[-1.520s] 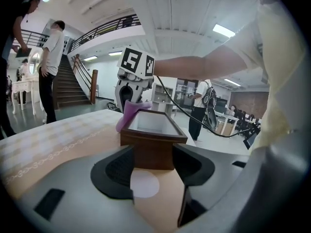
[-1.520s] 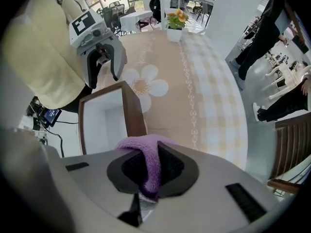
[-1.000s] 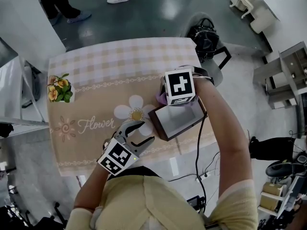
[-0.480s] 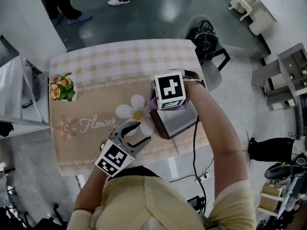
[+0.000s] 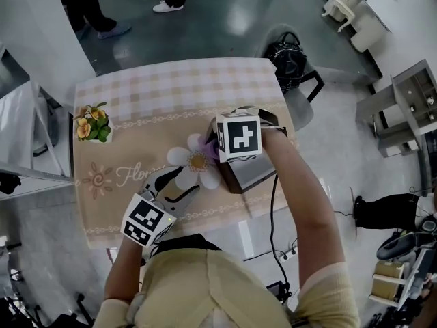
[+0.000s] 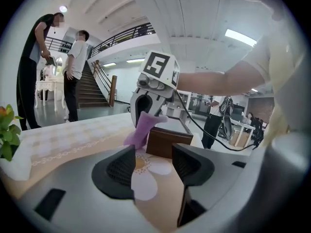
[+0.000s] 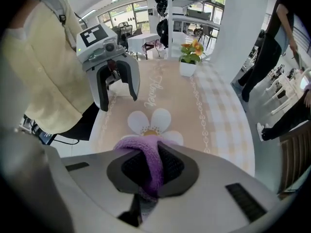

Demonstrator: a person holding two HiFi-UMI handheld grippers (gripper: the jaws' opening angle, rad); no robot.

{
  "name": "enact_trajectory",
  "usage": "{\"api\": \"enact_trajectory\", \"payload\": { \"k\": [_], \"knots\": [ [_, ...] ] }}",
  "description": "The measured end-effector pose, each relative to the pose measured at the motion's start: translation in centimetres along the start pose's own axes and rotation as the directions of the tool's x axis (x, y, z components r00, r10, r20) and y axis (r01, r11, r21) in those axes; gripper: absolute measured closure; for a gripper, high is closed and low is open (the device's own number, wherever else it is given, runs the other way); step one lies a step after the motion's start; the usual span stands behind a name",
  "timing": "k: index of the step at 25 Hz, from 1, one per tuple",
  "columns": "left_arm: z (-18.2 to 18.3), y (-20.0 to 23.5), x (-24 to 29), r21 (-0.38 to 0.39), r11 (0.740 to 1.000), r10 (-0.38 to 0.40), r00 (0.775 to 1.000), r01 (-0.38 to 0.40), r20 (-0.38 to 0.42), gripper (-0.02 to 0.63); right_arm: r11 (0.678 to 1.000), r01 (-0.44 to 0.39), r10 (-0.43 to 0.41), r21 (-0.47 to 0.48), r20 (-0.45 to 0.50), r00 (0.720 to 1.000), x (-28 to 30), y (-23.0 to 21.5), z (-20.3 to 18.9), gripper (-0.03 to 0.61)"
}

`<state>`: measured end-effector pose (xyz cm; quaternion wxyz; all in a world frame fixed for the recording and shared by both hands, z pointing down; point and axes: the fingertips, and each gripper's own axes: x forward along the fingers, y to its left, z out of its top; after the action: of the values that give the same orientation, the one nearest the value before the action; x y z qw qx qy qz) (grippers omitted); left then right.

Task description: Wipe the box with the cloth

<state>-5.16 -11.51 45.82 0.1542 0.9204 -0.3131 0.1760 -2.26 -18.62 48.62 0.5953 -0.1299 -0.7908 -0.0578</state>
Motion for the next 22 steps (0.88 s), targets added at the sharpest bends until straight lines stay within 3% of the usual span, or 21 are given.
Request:
{"api": "enact_trajectory", "payload": {
  "k": [3, 6, 11, 15, 22],
  "knots": [
    [0.6, 1.1, -1.0, -0.013, 0.999, 0.039, 0.999, -0.039, 0.018, 0.371, 0.997, 0.065, -0.066, 0.032, 0.027, 0.997, -0.4, -0.1, 0.4, 0.534],
    [1.3, 1.9, -1.9, -0.023, 0.996, 0.084, 0.996, -0.083, 0.043, 0.371, 0.981, 0.180, -0.185, 0.074, 0.055, 0.981, -0.7, -0.7, 0.6, 0.534],
    [2.6, 2.8, -3.0, -0.086, 0.989, 0.123, 0.989, -0.116, 0.083, 0.371, 0.917, 0.358, -0.382, 0.176, 0.130, 0.915, -2.0, -1.4, 0.9, 0.534],
    [3.4, 3.2, -3.4, -0.079, 0.985, 0.159, 0.983, -0.151, 0.096, 0.371, 0.826, 0.476, -0.539, 0.302, 0.176, 0.823, -3.5, -1.8, 0.7, 0.534],
    [5.7, 3.6, -4.1, -0.100, 0.980, 0.187, 0.971, -0.174, 0.146, 0.373, 0.615, 0.590, -0.760, 0.523, 0.195, 0.620, -6.3, -1.4, -0.2, 0.534]
  ]
}}
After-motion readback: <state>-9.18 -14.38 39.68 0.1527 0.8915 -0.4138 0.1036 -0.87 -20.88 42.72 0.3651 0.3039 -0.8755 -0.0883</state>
